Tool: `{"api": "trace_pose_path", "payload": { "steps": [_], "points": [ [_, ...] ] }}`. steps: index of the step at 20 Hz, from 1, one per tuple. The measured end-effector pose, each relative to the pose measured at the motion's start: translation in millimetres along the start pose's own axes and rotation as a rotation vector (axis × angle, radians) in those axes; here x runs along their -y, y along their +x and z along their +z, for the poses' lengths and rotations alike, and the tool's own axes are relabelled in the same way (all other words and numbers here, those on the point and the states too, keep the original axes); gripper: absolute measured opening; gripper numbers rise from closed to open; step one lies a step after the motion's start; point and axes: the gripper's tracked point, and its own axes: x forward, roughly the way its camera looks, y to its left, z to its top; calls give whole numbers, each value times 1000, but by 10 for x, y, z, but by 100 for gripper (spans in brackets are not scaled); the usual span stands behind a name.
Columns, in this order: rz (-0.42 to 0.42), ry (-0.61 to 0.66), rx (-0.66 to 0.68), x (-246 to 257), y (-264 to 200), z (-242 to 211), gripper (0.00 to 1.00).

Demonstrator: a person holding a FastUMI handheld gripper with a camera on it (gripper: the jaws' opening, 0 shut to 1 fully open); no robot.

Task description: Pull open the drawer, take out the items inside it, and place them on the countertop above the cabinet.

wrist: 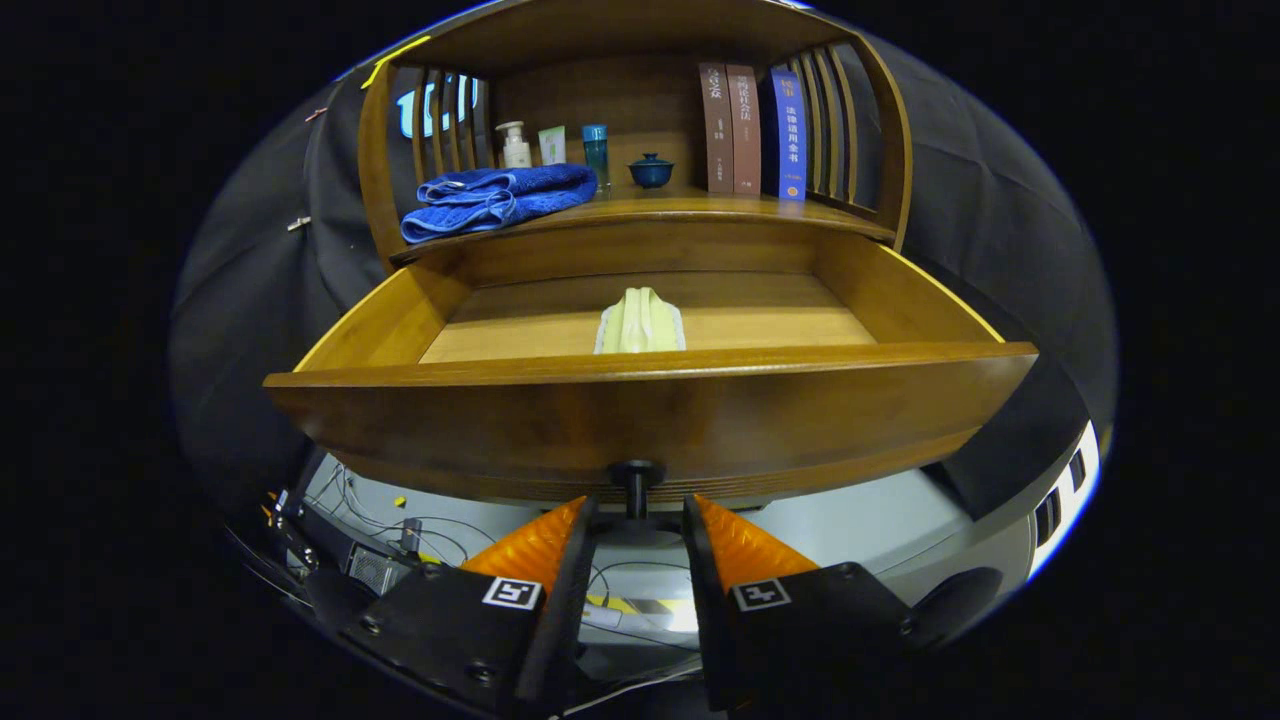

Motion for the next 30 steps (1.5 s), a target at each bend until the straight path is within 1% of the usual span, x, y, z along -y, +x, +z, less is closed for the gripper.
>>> {"api": "trace_pose_path", "payload": {
  "steps": [1,2,4,5,7,8,10,14,16,17,20,22,24,26,30],
  "points": [
    [8,18,8,-10,-53,22,60],
    [8,32,17,8,-108,39,61],
    [5,49,52,35,-295,177,77],
    [-2,56,78,61,-398,291,85],
    [12,75,137,45,-569,593,100],
    [15,82,162,44,-616,751,100],
    [38,78,166,-5,-573,983,100],
    [43,51,85,-54,-154,1344,100],
    [32,19,56,-71,157,1517,100],
    [40,16,29,-109,288,1551,100],
    [56,26,-111,-158,710,1516,100],
    [48,31,-205,-159,941,1433,100],
    [31,27,-247,-144,1118,1426,100],
    [14,20,-291,-124,1234,1364,96],
    [12,22,-375,-148,1348,1155,65]
  ]
}}
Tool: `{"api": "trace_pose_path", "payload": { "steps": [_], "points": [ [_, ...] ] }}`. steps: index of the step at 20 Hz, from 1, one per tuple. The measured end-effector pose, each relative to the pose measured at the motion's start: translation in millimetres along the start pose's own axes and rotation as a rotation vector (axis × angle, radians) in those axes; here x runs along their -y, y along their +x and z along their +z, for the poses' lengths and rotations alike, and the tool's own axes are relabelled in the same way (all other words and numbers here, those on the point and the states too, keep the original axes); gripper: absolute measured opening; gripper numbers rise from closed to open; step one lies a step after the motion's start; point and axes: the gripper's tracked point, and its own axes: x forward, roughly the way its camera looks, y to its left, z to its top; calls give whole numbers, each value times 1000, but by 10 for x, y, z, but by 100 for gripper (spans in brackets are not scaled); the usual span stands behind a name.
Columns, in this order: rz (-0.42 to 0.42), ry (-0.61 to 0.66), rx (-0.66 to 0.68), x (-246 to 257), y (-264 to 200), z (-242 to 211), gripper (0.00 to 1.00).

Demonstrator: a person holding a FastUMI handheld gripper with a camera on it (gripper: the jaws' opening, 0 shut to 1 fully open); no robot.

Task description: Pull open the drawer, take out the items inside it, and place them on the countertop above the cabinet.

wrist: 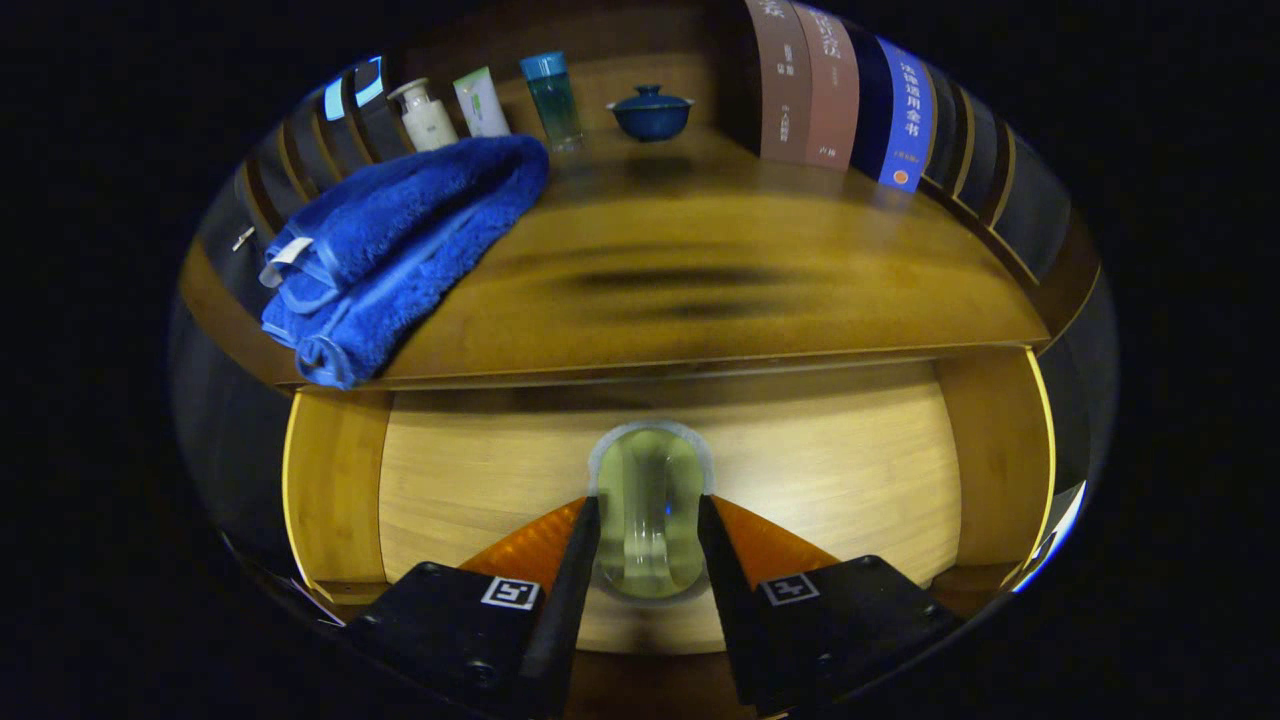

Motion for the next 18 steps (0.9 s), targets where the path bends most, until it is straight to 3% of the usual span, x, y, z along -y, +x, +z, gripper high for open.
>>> {"api": "trace_pose_path", "payload": {
  "steps": [2,4,11,18],
  "points": [
    [-18,-6,6,6,76,-27,65],
    [-20,-29,14,21,-8,-7,25],
    [-8,-41,49,2,-36,-37,25],
    [20,-13,285,42,-814,56,25]
  ]
}}
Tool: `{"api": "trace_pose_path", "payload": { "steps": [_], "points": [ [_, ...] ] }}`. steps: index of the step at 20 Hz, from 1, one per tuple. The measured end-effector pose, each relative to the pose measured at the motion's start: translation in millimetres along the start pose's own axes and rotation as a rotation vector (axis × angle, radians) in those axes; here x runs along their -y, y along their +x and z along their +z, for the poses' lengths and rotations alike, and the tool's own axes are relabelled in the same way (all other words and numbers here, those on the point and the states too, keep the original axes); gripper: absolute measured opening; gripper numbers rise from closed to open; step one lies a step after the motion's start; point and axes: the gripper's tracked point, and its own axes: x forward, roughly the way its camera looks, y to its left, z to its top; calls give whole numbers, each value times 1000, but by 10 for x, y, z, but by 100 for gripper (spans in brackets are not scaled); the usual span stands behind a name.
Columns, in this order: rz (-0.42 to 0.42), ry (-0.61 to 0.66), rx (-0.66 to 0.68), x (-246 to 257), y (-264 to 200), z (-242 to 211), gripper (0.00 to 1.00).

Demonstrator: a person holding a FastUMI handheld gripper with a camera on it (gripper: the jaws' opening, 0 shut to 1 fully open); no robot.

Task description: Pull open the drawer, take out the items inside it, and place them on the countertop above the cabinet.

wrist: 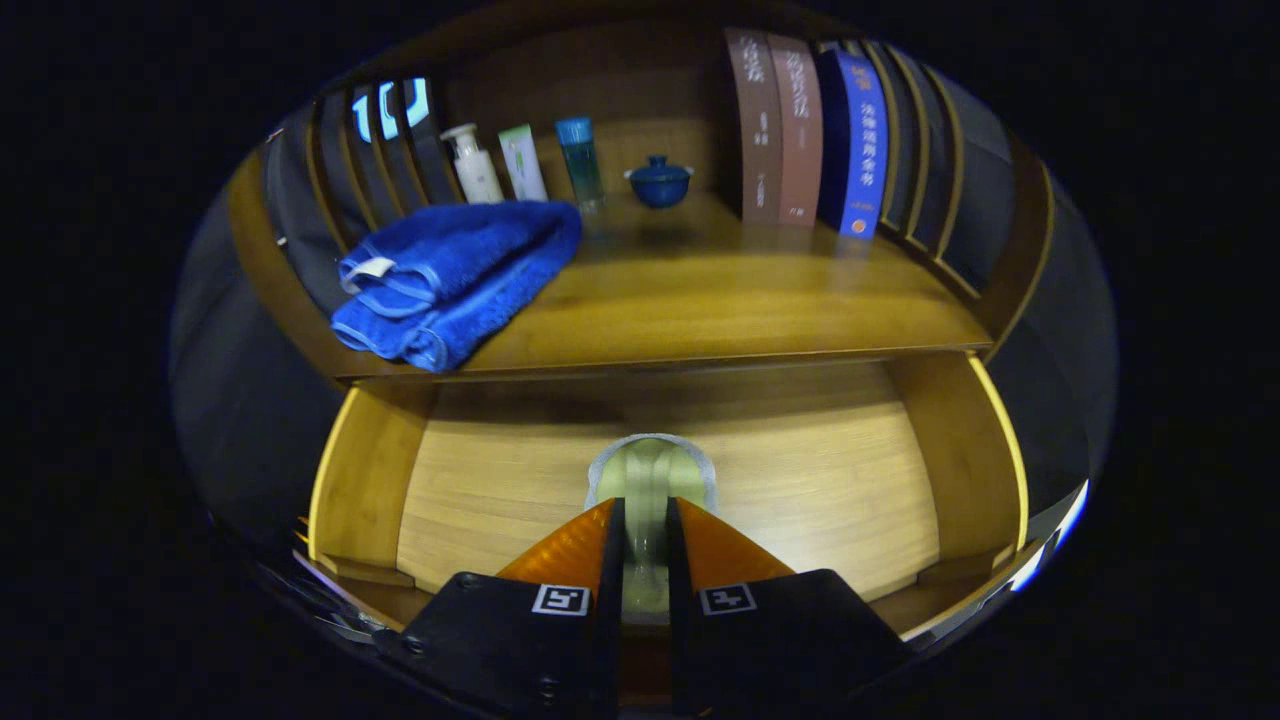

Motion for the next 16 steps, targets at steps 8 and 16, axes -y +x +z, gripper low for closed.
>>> {"api": "trace_pose_path", "payload": {
  "steps": [8,16],
  "points": [
    [-3,27,190,24,-441,818,25],
    [5,0,187,-120,244,1732,25]
  ]
}}
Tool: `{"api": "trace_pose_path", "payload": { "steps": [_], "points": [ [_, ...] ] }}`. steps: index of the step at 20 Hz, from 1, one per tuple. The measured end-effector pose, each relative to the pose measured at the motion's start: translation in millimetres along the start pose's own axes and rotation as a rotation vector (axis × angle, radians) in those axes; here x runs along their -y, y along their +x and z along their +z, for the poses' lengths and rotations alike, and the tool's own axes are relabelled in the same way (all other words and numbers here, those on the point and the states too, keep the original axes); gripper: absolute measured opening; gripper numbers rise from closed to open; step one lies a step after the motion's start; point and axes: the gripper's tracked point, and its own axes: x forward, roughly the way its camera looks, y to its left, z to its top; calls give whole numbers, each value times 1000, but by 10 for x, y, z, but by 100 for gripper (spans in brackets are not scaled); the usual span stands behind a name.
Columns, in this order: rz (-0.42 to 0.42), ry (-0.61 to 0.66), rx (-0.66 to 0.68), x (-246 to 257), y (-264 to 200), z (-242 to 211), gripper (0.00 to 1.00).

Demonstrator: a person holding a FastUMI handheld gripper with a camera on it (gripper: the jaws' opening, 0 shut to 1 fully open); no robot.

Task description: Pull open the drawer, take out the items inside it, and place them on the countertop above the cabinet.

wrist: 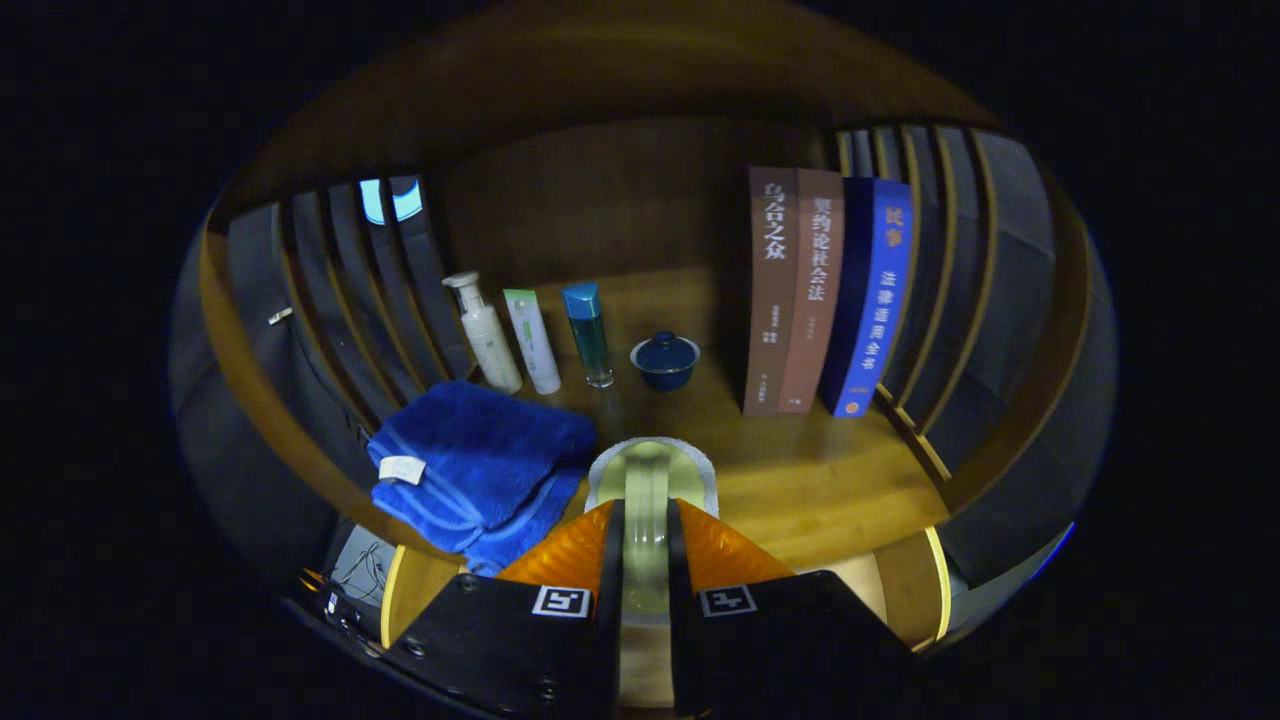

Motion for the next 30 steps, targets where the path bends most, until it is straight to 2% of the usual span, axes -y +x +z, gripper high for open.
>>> {"api": "trace_pose_path", "payload": {
  "steps": [5,8,12,14,18,23,30],
  "points": [
    [-14,34,-64,64,538,198,25],
    [-4,11,-128,40,723,97,25],
    [-17,13,-165,65,838,-38,25],
    [-7,24,-143,41,851,5,26],
    [-21,22,-114,99,720,41,100],
    [-26,-17,-41,52,524,-19,100],
    [-16,-22,154,70,-377,-68,100]
  ]
}}
